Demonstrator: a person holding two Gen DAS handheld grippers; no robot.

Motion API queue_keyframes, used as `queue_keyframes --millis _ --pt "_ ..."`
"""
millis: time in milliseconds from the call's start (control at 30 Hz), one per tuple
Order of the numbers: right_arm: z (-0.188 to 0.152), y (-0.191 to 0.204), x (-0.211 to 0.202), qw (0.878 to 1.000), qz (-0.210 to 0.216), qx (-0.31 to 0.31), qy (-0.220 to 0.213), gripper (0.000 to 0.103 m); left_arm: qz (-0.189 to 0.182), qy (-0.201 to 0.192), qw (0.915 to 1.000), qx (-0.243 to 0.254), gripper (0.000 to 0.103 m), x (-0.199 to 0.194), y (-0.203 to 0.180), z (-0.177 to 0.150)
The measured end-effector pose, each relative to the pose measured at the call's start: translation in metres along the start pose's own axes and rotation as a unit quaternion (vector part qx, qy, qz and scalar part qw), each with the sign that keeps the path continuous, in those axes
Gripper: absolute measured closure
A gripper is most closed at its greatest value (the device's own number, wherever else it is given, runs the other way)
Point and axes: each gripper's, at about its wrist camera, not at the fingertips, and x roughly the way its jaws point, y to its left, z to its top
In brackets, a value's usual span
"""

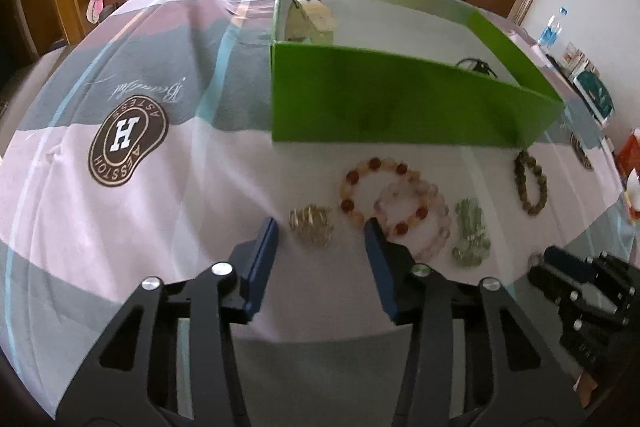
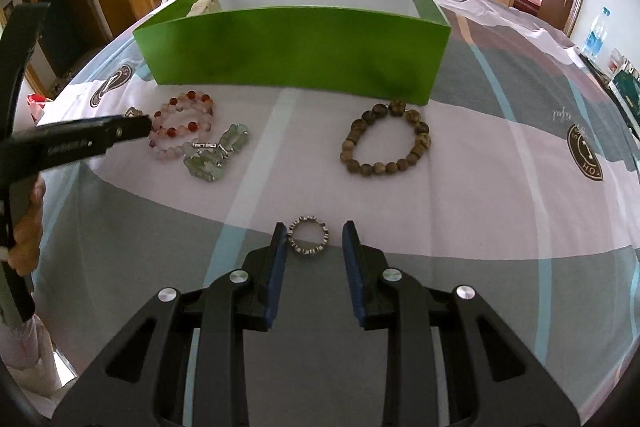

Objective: Organize jewelry
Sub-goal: 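Move the right tool to the small beaded ring while the left tool approaches the crystal charm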

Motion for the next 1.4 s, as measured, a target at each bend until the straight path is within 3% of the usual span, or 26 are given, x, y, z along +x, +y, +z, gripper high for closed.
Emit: queue_keyframes --millis 267,367,567,733,833,933,1000,1100,1133,1400 --pt "0.001 0.002 0.002 1.0 -0.002 -0.003 -0.006 0.074 -0.007 -0.007 0.9999 0.012 0.071 0.006 -0.007 0.005" --pt "0.001 0.002 0.002 1.0 -0.002 -0.002 -0.007 0.074 -0.01 -0.005 0.9997 0.022 0.081 0.004 -0.013 0.002" --pt "0.001 0.001 0.002 1.0 -0.002 0.0 -0.007 0.074 -0.015 0.002 0.9987 0.048 0.081 -0.002 -0.03 -0.014" --pt "0.001 0.001 0.002 1.0 -0.001 0.003 -0.006 0.074 0.002 0.0 0.9984 0.057 0.066 -0.005 -0.038 -0.02" --pt "0.0 -0.001 0.001 1.0 0.0 0.007 -0.005 0.073 0.007 0.0 0.9985 0.055 0.066 -0.005 -0.037 -0.021" --pt "-0.001 -0.003 0.0 1.0 -0.001 0.012 -0.005 0.059 0.013 -0.001 0.9982 0.058 0.063 -0.005 -0.039 -0.021" --pt "-0.002 -0.003 0.0 1.0 -0.003 0.012 -0.007 0.058 0.015 -0.003 0.9982 0.059 0.061 -0.005 -0.04 -0.022" --pt "-0.002 -0.002 0.0 1.0 -0.007 0.01 -0.009 0.058 0.02 -0.007 0.9981 0.058 0.062 -0.003 -0.042 -0.021" --pt "-0.002 -0.002 0.001 1.0 -0.007 0.01 -0.01 0.059 0.02 -0.01 0.998 0.06 0.068 -0.003 -0.044 -0.022" --pt "-0.003 -0.003 0.001 1.0 -0.01 0.008 -0.018 0.079 0.02 -0.014 0.9977 0.064 0.081 -0.002 -0.048 -0.022"
